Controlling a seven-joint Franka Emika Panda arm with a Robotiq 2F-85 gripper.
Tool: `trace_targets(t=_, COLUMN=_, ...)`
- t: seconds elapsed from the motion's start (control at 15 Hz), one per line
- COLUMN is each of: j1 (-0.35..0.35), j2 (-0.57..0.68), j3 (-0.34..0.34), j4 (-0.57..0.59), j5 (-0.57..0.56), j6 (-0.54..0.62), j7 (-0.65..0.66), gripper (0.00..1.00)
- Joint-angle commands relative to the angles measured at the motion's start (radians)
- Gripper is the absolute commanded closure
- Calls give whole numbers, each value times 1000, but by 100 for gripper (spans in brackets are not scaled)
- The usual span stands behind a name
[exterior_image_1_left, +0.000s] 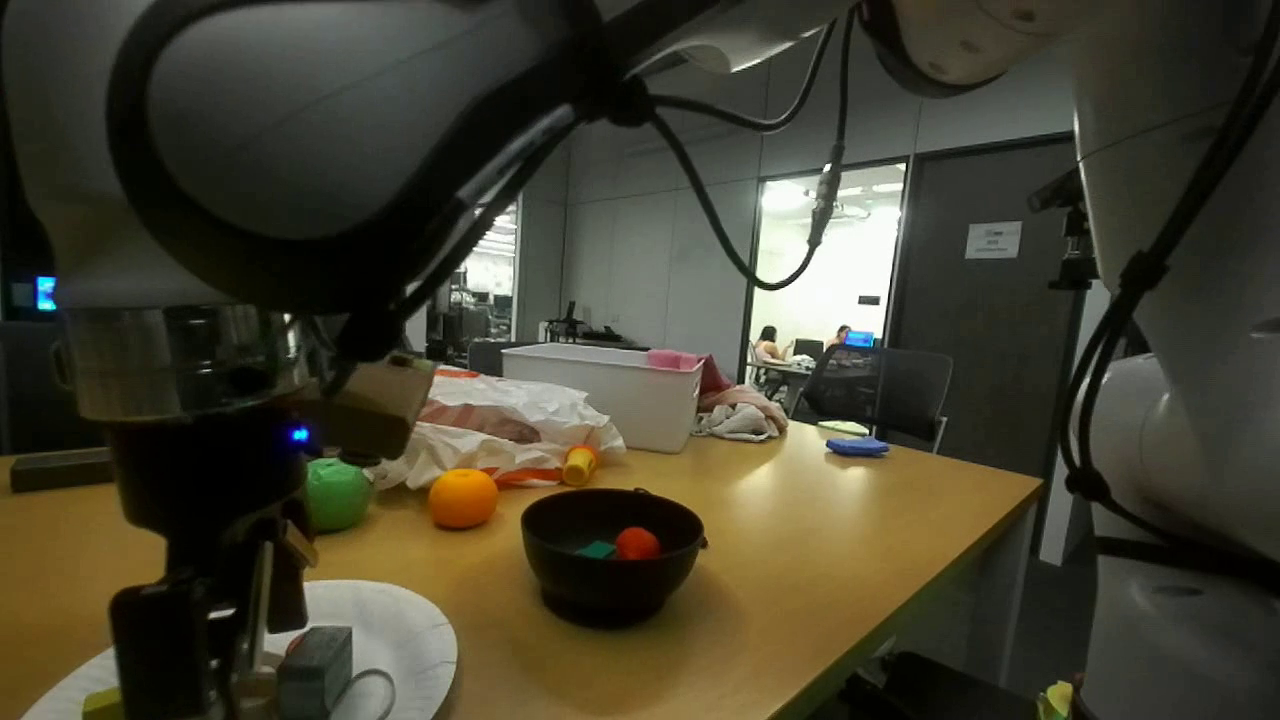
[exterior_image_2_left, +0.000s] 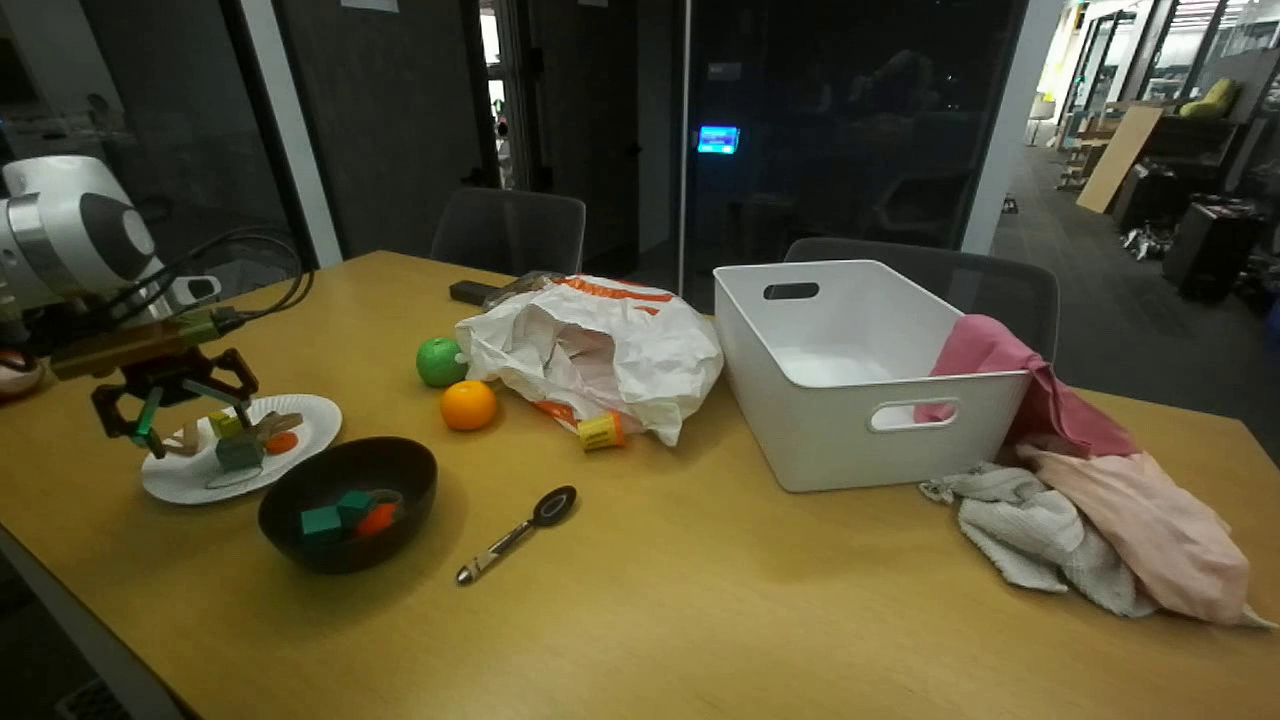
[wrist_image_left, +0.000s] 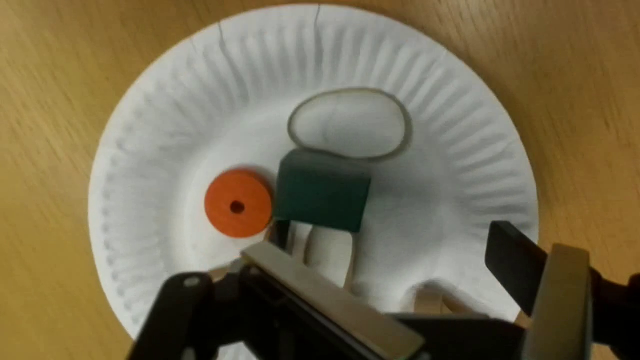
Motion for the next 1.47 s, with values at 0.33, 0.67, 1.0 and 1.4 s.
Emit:
trace_targets(t=0.33, j1=39, j2=87, j3=-18, j4=146, j5=-23, j6=-27, j7=-165, gripper=0)
trace_targets(t=0.67, j1=32, j2=84, j3=-46, j4=161, j5=-63, j6=-31, j7=-246, gripper=0)
trace_targets(t=1.0, j1=-4, j2=81, j3=-60, j4=132, j5=-29, j6=-15, j7=-277, gripper=0)
trace_targets(t=1.4, j1=-50, j2=81, j3=-60, j4=90, j5=34, j6=-2, j7=-286, gripper=0)
